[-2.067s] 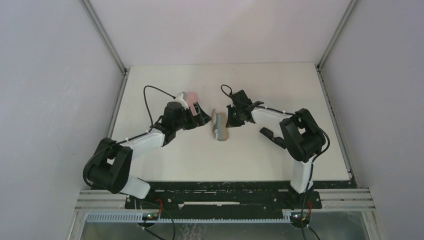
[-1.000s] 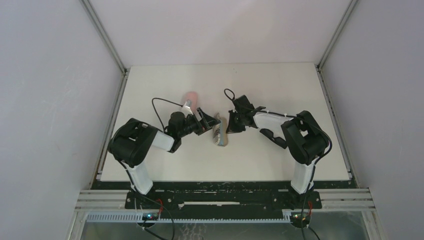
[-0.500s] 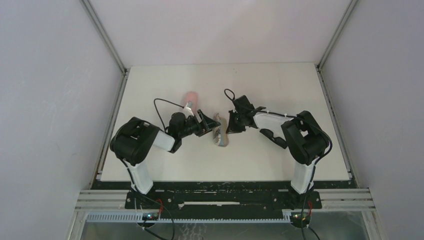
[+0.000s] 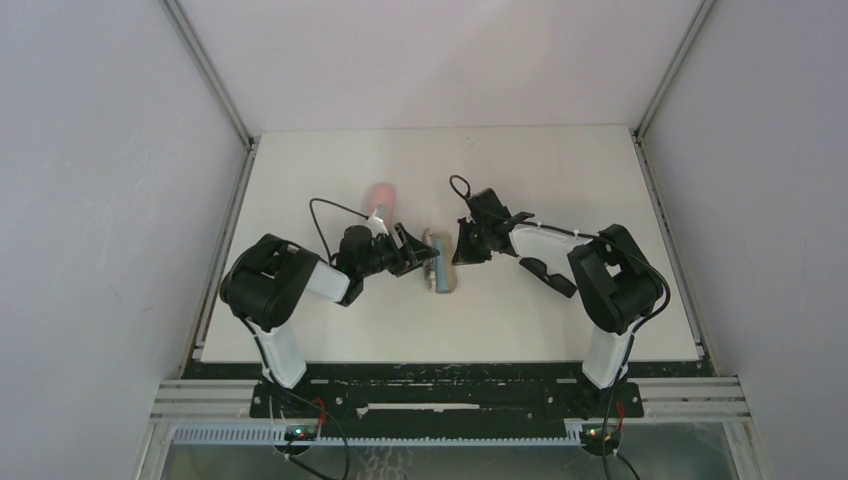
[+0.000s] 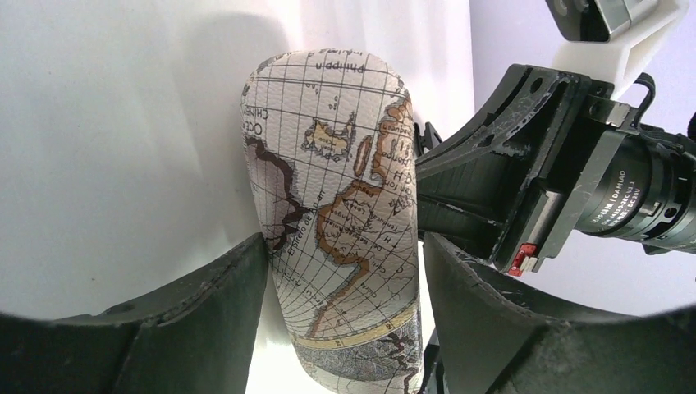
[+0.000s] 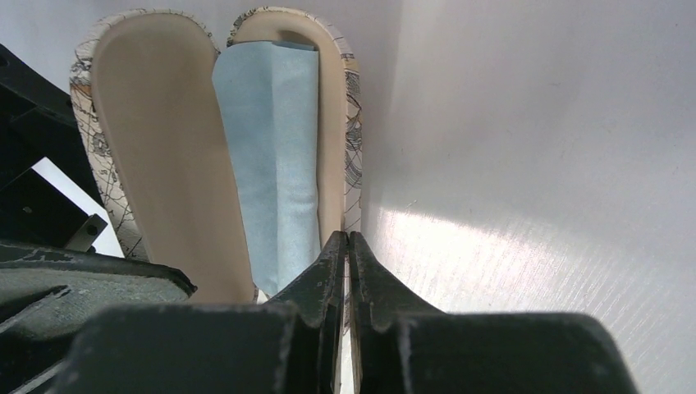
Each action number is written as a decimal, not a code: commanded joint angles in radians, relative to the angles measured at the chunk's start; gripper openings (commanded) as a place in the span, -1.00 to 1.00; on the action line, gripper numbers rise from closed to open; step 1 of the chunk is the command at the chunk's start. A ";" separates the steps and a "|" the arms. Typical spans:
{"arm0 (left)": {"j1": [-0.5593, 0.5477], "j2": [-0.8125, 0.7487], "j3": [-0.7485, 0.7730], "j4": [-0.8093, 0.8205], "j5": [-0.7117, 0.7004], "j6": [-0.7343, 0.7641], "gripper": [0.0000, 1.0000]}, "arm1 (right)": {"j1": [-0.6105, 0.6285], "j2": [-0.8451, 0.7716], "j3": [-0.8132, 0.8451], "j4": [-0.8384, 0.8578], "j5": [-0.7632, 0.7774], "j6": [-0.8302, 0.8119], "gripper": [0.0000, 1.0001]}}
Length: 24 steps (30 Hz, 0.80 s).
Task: Organize the sunglasses
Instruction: Adjust the glasses cleaning cloth on the sunglasses case.
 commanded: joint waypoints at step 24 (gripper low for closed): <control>-0.003 0.040 0.024 0.148 0.048 -0.032 0.44 | -0.019 -0.002 0.001 0.036 -0.036 0.014 -1.00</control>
